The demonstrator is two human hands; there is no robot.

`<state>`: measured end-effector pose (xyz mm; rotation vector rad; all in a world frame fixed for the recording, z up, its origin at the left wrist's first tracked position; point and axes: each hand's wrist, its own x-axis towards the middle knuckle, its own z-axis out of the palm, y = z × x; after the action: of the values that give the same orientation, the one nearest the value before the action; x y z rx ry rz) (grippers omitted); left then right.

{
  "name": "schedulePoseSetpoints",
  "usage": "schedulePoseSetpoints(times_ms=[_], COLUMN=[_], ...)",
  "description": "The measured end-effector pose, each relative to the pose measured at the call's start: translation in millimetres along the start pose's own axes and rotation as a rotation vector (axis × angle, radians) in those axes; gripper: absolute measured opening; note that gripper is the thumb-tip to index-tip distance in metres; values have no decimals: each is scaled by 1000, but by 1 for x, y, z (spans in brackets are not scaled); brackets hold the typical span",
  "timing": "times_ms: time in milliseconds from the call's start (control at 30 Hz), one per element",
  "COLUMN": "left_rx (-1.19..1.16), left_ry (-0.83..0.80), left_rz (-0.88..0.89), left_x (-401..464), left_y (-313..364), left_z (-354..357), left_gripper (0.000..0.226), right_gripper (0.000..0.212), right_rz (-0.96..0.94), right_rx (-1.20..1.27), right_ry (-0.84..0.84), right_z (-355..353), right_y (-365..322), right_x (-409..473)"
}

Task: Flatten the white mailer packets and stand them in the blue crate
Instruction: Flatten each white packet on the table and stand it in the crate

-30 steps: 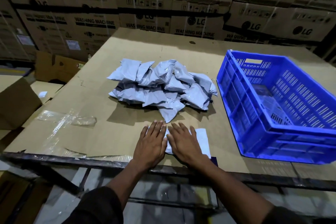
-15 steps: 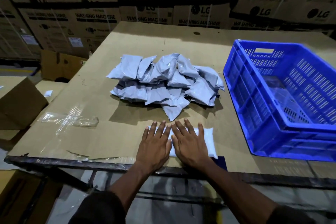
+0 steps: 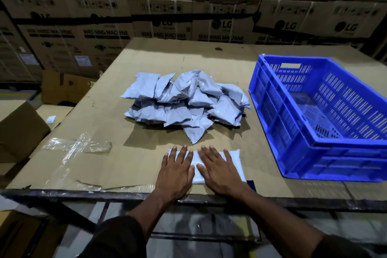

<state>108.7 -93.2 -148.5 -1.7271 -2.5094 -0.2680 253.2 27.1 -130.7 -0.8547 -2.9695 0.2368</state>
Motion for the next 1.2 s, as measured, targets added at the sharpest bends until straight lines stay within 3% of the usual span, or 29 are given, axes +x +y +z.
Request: schedulePoseSetpoints(times_ms=[100, 267, 500, 600, 700, 933, 1033, 1200], left_rx=[-3, -13, -11, -4, 1, 3, -4, -28], left_ry=[15, 8, -37, -50, -64, -115, -68, -44], left_rz=[-13, 1, -52, -65, -70, -73, -78, -84], left_x=[2, 0, -2, -3, -2, -4, -3, -10], left_y=[1, -2, 0, 0, 2, 2, 2, -2], left_z=[1, 4, -2, -3, -4, -4, -3, 3], left_gripper=[55, 54, 55, 57, 59, 59, 57, 58], right_gripper=[81, 75, 87, 83, 72, 73, 63, 65], right_rz=[32, 37, 48, 57, 57, 55, 86, 70], right_rx=[-64, -46, 18, 49, 6, 49, 17, 43], right_ry=[52, 23, -64, -116, -49, -110, -81, -110], right_z=[-2, 5, -2, -13, -4, -2, -3, -2], right_y=[16, 15, 15, 7, 0, 8, 14, 14], right_x=[-12, -12, -11, -8, -14, -15, -22, -21])
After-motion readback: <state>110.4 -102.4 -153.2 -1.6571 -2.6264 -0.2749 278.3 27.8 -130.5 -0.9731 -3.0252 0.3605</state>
